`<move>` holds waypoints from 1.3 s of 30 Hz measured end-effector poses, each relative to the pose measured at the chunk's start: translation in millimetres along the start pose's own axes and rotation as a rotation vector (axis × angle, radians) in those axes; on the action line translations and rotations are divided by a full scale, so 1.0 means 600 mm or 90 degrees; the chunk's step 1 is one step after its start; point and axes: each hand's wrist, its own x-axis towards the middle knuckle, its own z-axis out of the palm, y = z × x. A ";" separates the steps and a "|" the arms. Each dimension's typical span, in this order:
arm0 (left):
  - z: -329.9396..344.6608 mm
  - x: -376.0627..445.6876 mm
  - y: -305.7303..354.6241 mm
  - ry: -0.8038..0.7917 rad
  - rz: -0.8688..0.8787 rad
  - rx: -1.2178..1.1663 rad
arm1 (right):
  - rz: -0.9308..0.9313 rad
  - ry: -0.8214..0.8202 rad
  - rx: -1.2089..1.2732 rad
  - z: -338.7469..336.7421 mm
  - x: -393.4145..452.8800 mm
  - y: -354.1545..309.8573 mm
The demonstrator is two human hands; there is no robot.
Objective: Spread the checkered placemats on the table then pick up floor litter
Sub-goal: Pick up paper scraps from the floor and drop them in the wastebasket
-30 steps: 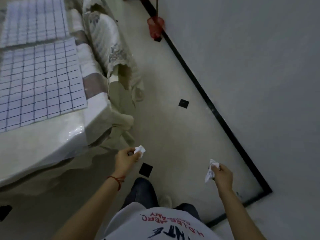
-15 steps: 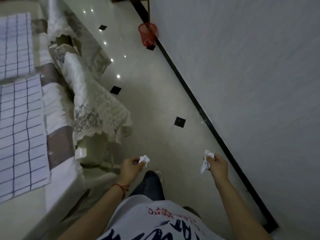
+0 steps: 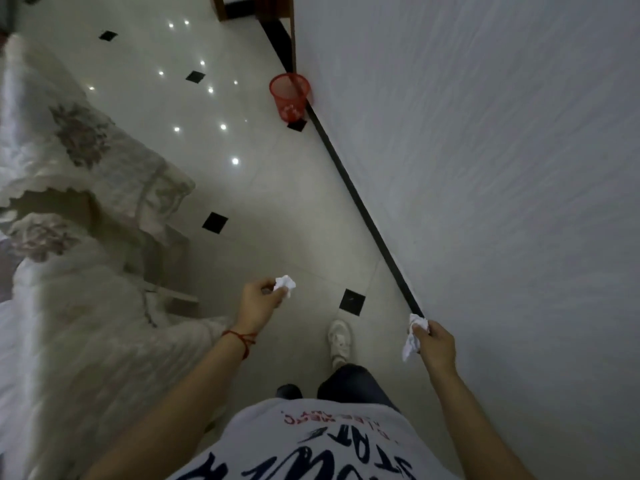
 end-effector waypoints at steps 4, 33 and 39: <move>0.007 0.077 0.036 0.066 -0.068 -0.034 | -0.024 -0.055 -0.038 0.020 0.123 -0.136; -0.311 1.008 0.385 0.269 -0.097 -0.131 | -0.117 -0.227 -0.166 0.604 0.680 -0.934; -0.375 1.183 0.423 0.283 -0.130 -0.099 | -0.126 -0.255 -0.165 0.758 0.792 -1.110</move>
